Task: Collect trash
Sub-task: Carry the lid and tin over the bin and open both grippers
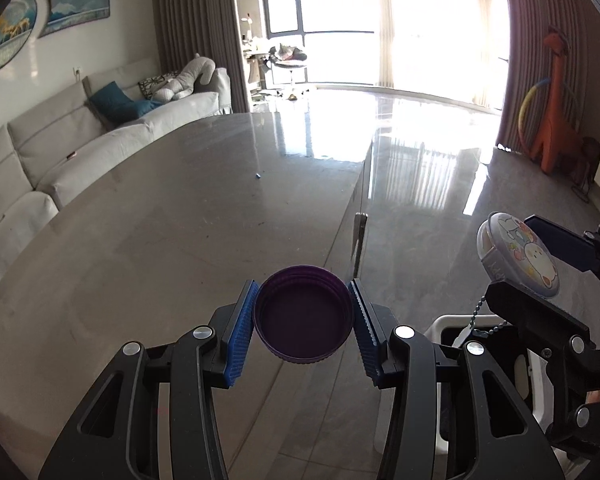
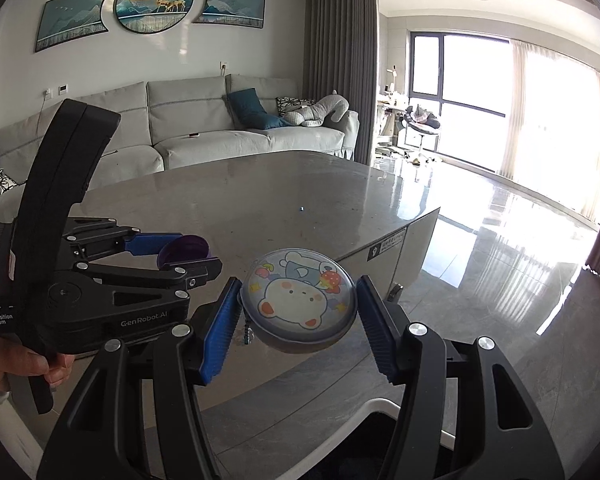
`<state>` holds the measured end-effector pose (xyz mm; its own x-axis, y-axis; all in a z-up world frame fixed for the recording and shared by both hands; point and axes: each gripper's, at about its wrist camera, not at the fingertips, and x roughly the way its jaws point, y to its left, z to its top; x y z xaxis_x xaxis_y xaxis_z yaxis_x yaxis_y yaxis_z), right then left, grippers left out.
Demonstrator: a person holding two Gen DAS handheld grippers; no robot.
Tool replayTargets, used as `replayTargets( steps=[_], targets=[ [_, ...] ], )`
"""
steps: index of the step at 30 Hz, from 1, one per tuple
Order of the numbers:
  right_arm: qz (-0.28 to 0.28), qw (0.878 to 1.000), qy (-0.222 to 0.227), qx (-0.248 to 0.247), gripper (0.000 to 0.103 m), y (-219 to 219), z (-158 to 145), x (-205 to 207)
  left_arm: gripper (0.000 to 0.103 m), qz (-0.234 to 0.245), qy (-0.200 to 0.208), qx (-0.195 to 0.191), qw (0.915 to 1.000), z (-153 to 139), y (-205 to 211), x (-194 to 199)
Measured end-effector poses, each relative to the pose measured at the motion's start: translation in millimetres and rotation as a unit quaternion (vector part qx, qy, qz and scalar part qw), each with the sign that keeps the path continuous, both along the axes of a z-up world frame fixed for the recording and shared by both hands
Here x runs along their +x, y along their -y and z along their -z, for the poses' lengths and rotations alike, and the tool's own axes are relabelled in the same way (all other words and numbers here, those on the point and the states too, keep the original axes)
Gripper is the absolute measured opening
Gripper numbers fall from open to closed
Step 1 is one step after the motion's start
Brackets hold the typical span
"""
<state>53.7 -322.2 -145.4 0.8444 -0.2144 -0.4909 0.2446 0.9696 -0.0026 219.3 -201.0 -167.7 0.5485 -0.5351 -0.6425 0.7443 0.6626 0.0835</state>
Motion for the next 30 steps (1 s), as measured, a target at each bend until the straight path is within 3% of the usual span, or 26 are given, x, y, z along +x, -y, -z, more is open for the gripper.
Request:
replayTargets(
  steps=[9,18,30],
  targets=[
    [0.068,0.997,-0.021,0.030,0.059,23.8,22.2,-59.6,0.046,0.052,-0.020,0.016,0.9983,22.3,28.3,-58.5],
    [0.111,0.993,-0.043,0.027,0.060,29.5,39.7,-86.8,0.046,0.108,-0.049,0.039,0.9922,50.7,62.1,-106.3],
    [0.156,0.986,-0.057,0.033,0.060,53.1,57.1,-109.3,0.046,0.139,-0.060,0.058,0.9867,68.1,96.3,-127.2]
  ],
)
